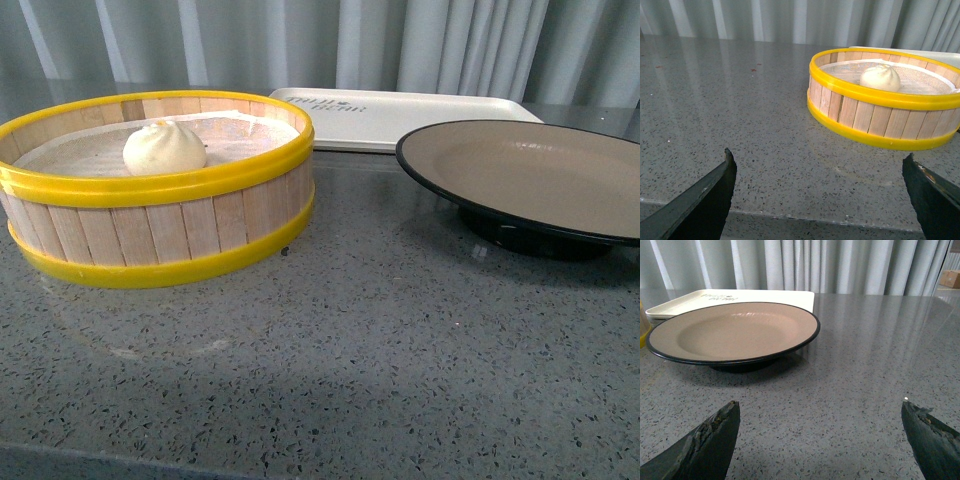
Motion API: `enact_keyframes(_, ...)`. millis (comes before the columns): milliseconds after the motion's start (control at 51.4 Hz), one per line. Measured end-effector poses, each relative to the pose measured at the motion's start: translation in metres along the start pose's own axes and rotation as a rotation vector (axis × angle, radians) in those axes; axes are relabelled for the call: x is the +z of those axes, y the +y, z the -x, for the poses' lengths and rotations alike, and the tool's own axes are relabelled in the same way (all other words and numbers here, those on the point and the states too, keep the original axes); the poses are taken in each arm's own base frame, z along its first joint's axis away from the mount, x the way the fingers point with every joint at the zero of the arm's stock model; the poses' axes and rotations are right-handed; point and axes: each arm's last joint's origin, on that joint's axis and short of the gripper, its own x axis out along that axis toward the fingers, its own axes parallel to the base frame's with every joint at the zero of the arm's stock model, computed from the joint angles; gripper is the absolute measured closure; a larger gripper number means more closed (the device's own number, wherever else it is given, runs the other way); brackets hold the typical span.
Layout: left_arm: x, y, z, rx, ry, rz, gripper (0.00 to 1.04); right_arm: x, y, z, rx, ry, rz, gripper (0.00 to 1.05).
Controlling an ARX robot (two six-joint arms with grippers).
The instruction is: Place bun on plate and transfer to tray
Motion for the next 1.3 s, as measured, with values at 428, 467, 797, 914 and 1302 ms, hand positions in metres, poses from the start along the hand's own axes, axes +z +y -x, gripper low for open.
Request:
enact_keyframes(428,0.0,0.0,0.0,0.0,0.0,0.0,0.07,0.0,0.0,0.0,0.0,0.0,0.0,0.08)
enact_keyframes(467,0.0,0.0,0.0,0.0,0.0,0.0,0.07,0.0,0.0,0.0,0.0,0.0,0.0,0.08)
enact_keyframes(797,-0.001,0.0,-0.001,-0.09,0.26,0.017,0.07,0.0,0.0,0.0,0.0,0.0,0.0,0.08)
enact_keyframes(914,0.003,0.004,-0.007,-0.121,0.533,0.079,0.07,0.0,0.0,0.0,0.002,-0.001,0.0,0.08)
enact_keyframes(1302,0.094,-0.005,-0.073,-0.14,0.29,0.058,0.07,0.0,0.0,0.0,0.001,-0.001,0.0,0.08)
